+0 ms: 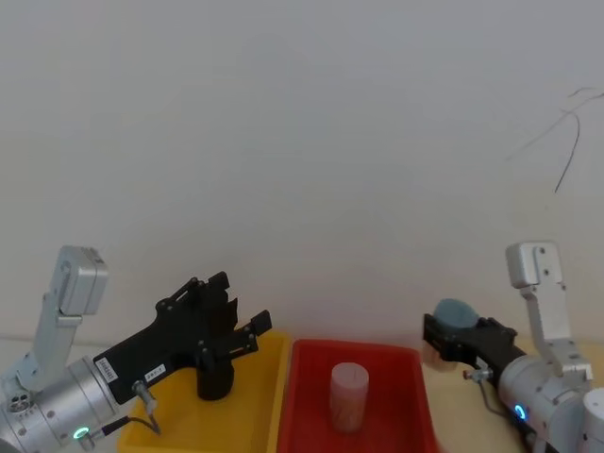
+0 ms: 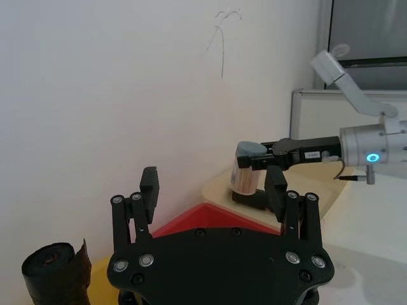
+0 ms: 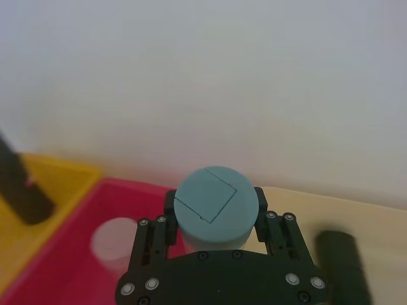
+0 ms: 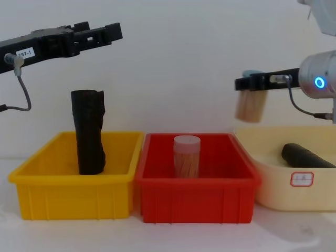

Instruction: Pick up the garbage bag with the one hand and transfer it to the other hand.

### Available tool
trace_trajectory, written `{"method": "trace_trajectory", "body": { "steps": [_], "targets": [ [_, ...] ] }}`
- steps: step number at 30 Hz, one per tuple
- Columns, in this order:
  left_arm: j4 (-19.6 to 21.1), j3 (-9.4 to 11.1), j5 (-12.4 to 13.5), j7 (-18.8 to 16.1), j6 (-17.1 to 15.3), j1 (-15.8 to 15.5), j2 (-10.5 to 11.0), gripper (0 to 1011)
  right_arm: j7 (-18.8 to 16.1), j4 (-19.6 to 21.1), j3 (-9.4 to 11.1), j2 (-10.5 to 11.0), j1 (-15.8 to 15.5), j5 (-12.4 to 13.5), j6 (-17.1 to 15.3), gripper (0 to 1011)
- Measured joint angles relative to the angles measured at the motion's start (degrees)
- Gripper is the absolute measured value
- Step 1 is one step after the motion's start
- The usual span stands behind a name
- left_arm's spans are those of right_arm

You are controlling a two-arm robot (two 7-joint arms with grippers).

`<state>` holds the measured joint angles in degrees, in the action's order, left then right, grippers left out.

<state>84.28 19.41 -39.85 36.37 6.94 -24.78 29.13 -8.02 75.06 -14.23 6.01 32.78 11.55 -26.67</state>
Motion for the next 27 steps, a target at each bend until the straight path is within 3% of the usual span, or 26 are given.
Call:
{"method": "trace_trajectory", "body": {
  "steps": [11, 18, 24, 27],
  "targets": [
    [0.0, 0.0, 0.0, 0.0, 0.0, 0.0, 0.0, 1001, 6.0, -5.8, 1.8, -0.2, 2.1, -3.0, 0.4, 652],
    [0.0, 0.0, 0.0, 0.0, 0.0, 0.0, 0.0, 1001, 7.3, -7.5, 2.0, 0.8, 2.1, -4.6, 0.4, 884],
    [0.0, 0.0, 0.0, 0.0, 0.0, 0.0, 0.0, 1001, 7.6, -7.2, 2.4, 1.3, 1.2, -5.2, 0.3, 1001],
    [0.0, 0.0, 0.0, 0.0, 0.0, 0.0, 0.0, 1001, 7.8, -5.7, 3.0, 1.4, 0.2, -5.1, 0.1, 999]
  ]
}}
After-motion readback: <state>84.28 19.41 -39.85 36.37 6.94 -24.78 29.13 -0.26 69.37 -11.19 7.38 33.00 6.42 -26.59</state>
